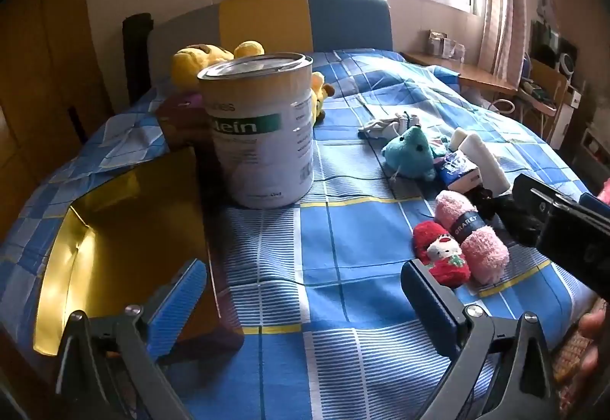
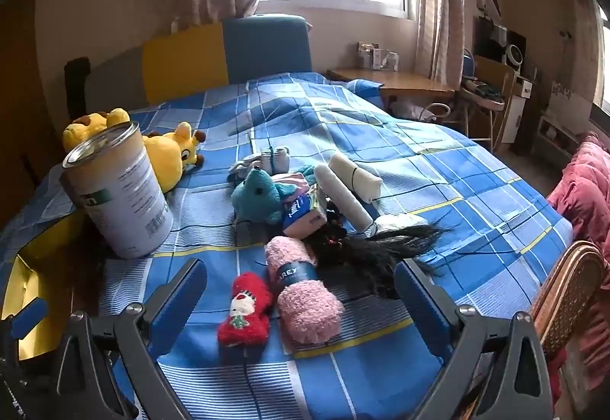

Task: Organize soft objects
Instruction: 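Move both tools toward the red sock and pink dishcloth roll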

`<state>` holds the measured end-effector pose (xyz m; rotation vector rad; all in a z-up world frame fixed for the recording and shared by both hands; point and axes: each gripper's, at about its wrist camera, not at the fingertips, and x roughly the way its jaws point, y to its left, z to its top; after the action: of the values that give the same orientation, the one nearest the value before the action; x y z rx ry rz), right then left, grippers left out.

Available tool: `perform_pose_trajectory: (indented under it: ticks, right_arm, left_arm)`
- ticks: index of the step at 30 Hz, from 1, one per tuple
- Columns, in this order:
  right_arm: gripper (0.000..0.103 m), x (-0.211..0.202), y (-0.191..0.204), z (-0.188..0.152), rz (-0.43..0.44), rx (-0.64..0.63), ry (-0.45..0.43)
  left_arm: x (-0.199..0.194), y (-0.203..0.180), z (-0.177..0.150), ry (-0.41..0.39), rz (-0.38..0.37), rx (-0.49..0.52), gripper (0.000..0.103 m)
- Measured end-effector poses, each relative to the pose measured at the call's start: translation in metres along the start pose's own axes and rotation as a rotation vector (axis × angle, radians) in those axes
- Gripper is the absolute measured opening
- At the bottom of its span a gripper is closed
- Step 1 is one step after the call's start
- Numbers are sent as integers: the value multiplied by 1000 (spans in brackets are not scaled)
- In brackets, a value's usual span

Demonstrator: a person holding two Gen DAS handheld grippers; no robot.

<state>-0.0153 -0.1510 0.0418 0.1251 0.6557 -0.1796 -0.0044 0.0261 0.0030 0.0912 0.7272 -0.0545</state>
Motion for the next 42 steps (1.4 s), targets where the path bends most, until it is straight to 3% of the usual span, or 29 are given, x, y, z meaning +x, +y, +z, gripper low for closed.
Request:
perform_pose_trajectory:
  ticks: [19,32,42]
  right_arm:
    - [101,-5,2,9,5,-13,-19]
    - [101,-4,-12,30,-16,2,-59]
    - [101,8,-45,53,-53,71,-91]
  left_arm:
    - [-15,1,0,-4,22,-37,103]
    - [-16,-1,-2,6,-43,-45,103]
    - [-16,-1,-2,5,-72,-48,103]
